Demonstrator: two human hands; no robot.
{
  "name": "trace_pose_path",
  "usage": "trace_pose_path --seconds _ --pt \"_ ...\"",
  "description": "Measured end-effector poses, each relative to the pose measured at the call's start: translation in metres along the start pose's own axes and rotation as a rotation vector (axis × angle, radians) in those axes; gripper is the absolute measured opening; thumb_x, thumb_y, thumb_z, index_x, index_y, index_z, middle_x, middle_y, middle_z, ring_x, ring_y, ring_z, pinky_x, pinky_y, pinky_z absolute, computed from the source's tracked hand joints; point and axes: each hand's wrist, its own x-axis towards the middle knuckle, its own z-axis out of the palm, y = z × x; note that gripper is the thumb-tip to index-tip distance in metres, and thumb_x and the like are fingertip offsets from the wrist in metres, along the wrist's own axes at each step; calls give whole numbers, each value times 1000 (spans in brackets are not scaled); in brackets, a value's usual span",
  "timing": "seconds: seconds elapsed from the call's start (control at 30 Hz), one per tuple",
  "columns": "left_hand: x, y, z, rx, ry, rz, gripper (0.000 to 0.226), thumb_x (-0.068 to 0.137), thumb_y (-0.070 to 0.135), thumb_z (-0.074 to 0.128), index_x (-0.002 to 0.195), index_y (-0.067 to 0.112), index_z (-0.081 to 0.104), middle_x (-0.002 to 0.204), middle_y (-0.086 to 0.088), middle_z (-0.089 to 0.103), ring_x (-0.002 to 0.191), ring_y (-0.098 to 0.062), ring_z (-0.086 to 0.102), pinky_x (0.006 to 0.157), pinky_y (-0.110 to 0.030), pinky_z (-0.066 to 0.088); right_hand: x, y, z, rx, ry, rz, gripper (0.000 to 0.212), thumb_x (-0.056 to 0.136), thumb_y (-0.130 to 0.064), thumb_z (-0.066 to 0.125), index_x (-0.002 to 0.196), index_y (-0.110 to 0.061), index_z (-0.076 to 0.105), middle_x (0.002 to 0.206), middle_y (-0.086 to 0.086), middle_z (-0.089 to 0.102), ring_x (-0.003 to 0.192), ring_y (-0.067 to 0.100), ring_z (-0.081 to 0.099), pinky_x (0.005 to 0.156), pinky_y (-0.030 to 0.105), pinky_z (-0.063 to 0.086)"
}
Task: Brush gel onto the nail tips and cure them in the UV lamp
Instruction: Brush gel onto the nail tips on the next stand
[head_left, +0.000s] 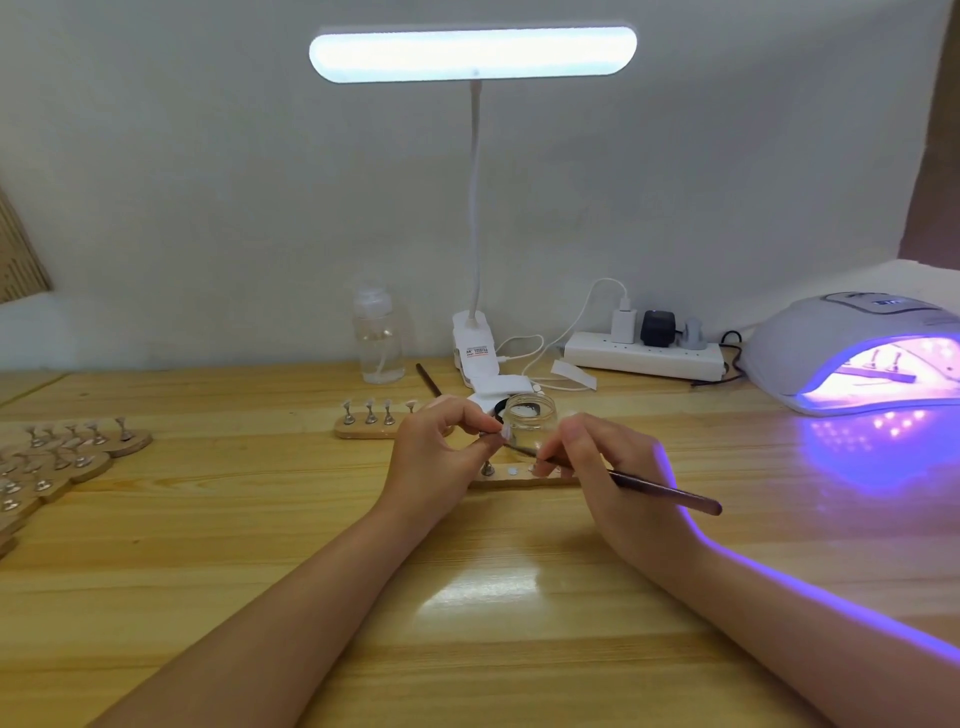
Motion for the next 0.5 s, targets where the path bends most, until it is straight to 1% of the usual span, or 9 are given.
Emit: trace_pose_path --seconds 0.07,0.13,0.2,0.23,0.27,0.33,0.4,0.5 --pt "0 0 0 -1 -2 -10 30 69 9 76 63 33 59 71 12 59 74 7 52 71 -3 37 1 1 0 -36 19 -1 34 87 -45 35 74 -27 61 72 -8 65 71 4 59 67 17 46" --pt "0 0 0 2 -9 -17 29 69 9 76 63 32 60 71 12 60 74 7 52 72 -4 38 1 1 0 -67 4 14 31 87 -46 38 75 -30 61 74 -10 65 73 2 58 68 13 43" --pt "0 1 0 0 -12 -18 28 70 9 76 63 31 60 71 12 60 74 7 52 72 -4 38 0 1 1 -39 -14 23 33 86 -49 34 72 -32 60 70 -12 65 72 4 60 73 19 44" --pt "0 1 0 -3 -10 -18 27 70 10 76 63 31 61 71 12 60 74 7 53 71 -4 38 0 0 1 -17 -10 22 34 86 -48 33 70 -33 59 68 -12 65 71 6 61 74 23 46" --pt "0 1 0 -6 -8 -19 27 70 10 76 63 31 61 70 12 60 73 7 53 72 -4 38 -1 1 1 -10 5 11 34 86 -47 33 70 -33 59 68 -11 65 70 6 61 73 24 47" --pt "-1 1 0 -9 -11 -26 25 70 11 76 64 30 62 71 12 60 73 7 53 72 -6 39 0 2 0 -42 48 -18 32 88 -44 36 73 -30 60 71 -9 64 72 5 60 69 18 46" --pt "-1 1 -1 -16 -12 -36 25 70 11 76 64 30 62 71 12 61 73 6 53 73 -8 40 1 1 0 -73 39 -8 29 92 -47 42 77 -31 61 76 -9 65 75 3 59 69 16 45" --pt "0 1 0 -6 -12 -37 26 70 11 76 64 31 61 71 12 61 74 7 53 71 -5 38 0 1 0 -23 -5 45 31 90 -50 41 73 -33 60 71 -9 67 71 4 60 71 23 48"
